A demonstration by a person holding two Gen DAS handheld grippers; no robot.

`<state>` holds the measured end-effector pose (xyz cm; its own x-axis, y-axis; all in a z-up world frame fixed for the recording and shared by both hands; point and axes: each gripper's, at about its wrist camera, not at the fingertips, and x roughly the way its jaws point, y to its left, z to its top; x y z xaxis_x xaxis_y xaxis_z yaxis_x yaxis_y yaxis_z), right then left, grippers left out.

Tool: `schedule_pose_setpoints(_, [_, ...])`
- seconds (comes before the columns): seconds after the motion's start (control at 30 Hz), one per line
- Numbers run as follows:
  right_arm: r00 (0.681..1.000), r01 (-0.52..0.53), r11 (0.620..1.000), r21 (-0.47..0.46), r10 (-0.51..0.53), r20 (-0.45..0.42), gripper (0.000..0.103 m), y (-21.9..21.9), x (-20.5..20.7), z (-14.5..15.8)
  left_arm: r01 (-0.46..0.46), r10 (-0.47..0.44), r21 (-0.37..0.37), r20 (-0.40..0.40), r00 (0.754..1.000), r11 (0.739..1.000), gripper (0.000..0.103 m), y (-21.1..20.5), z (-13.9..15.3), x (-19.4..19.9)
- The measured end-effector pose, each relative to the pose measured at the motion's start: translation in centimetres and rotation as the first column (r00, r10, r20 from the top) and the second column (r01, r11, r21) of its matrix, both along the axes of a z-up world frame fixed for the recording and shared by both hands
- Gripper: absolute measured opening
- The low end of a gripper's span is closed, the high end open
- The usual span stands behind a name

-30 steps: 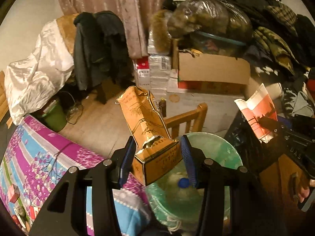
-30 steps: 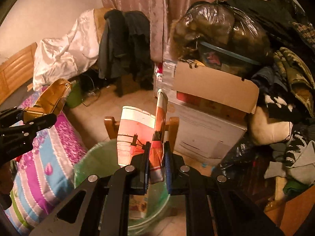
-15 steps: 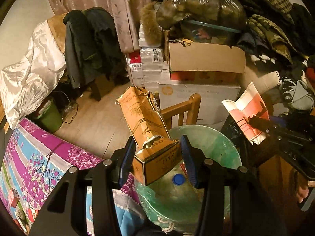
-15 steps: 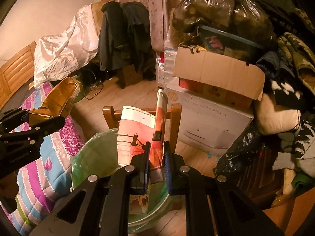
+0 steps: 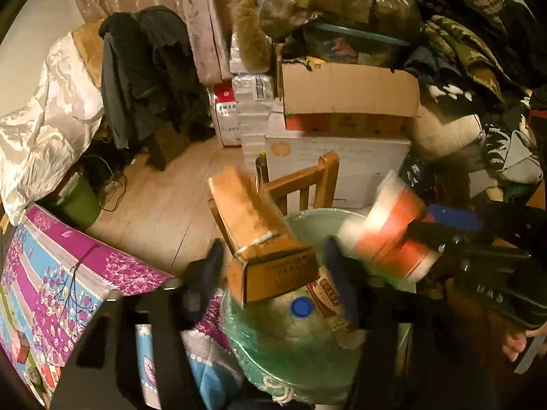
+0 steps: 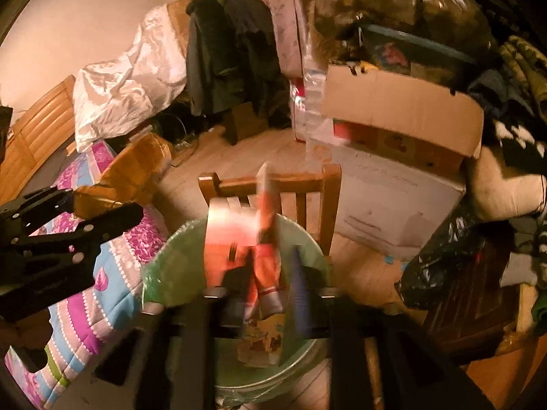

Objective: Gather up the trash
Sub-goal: 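Carry both items to the green bin and open both tools to drop them, then return both tools from the bin to the quilt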

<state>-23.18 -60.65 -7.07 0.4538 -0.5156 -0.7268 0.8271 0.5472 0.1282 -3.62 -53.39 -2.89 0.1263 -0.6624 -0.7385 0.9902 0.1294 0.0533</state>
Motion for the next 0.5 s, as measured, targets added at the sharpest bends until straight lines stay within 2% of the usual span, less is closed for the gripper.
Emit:
schedule_pose_setpoints(0.17, [0.999,0.027,1.000,0.008,-0.028,0.018,0.037,-0.5,-0.7,0.1,0.011,-0.011,0.001,-0.016,1.000,1.000,0.069,0.2,-0.4,-0.1])
schedule_pose_setpoints(0.3, [0.999,0.036,0.999,0.000,-0.036,0.025,0.037,-0.6,-1.0,0.4,-0.015,0.015,-0.002,-0.051,0.999,1.000,0.068,0.3,-0.5,0.6])
schedule_pose_setpoints(0.5, [0.998,0.034,0.999,-0.020,-0.033,0.052,0.037,-0.3,-1.0,0.8,-0.053,0.053,-0.016,-0.045,0.998,0.998,0.068,1.3,-0.3,1.1])
